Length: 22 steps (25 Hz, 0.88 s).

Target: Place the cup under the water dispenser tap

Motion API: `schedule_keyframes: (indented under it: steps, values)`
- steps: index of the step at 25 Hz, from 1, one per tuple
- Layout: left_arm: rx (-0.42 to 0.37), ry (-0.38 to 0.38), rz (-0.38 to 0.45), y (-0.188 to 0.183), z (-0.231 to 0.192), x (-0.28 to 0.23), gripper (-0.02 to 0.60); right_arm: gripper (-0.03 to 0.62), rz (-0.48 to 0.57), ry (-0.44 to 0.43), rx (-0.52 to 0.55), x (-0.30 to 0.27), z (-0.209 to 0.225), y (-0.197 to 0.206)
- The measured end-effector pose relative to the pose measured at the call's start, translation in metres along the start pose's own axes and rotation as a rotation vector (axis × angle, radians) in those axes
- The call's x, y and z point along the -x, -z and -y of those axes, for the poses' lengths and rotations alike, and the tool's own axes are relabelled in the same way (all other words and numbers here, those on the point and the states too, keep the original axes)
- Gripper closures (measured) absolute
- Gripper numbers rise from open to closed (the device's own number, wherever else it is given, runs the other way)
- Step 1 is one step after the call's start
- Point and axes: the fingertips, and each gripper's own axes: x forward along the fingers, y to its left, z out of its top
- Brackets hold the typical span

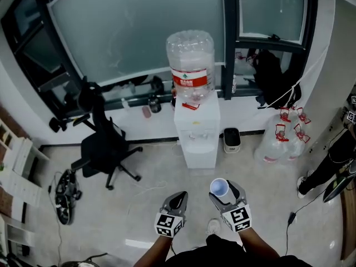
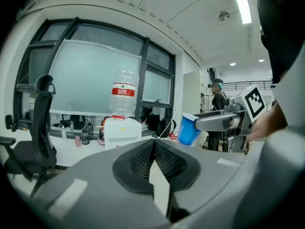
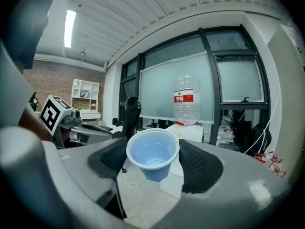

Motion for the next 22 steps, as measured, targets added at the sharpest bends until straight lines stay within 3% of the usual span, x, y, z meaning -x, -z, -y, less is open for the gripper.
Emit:
schedule_keyframes:
  steps: [10, 16, 22]
  values:
    - [0.02, -0.033, -0.027, -0.004, -0.014, -0.045, 0.565, 0.253, -0.007, -0.035, -0.032, -0.032, 0.049, 0.003]
    - [0.041, -0.08, -0.04, 0.002, -0.027, -0.062, 0.565, 0.253, -0.024, -0.058, -0.025, -0.049, 0.062, 0.009]
    - [0.064, -0.081, -0.04, 0.007, -0.045, -0.086, 0.565, 0.253, -0.033, -0.057, -0.03, -0.078, 0.075, 0.011]
